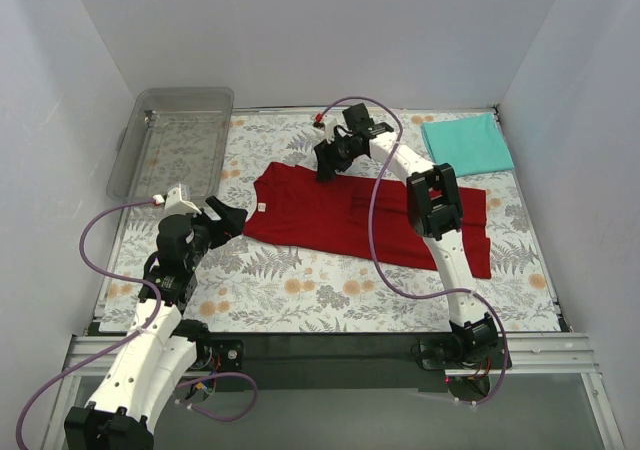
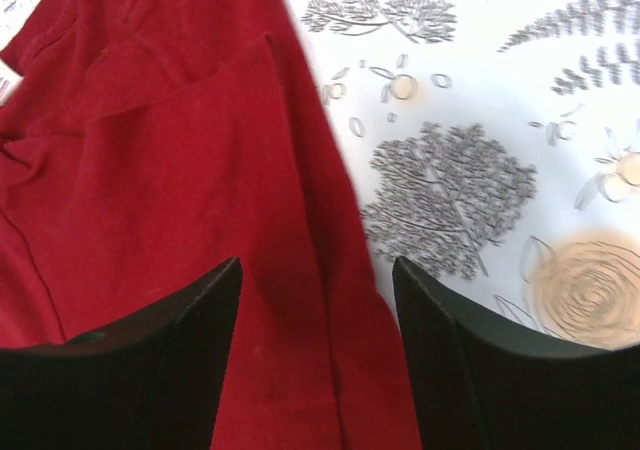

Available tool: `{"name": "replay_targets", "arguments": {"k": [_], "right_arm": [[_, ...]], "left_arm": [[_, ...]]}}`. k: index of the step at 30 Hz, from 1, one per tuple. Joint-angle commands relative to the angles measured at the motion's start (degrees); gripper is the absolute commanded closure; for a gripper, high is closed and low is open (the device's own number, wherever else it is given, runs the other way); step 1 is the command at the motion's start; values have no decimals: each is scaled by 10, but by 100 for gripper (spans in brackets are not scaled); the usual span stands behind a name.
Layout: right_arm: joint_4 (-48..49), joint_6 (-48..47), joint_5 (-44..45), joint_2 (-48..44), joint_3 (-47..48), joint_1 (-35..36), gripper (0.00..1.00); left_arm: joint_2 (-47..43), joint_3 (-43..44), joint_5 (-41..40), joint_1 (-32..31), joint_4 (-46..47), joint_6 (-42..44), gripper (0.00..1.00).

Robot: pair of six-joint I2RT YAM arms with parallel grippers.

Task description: Fold and stack the t-shirts

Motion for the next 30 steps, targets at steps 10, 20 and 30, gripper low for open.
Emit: {"name": "replay_targets", "arguments": {"k": [10, 20, 30], "right_arm": [[-22, -5, 38, 2, -9, 31, 64], [34, 74, 98, 23, 49, 3, 99], [146, 262, 326, -1, 10, -57, 99]], "left_arm": [[-20, -1, 6, 2, -3, 3, 26], [-19, 5, 5, 2, -8, 3, 27], [2, 3, 16, 2, 1, -4, 27]]}}
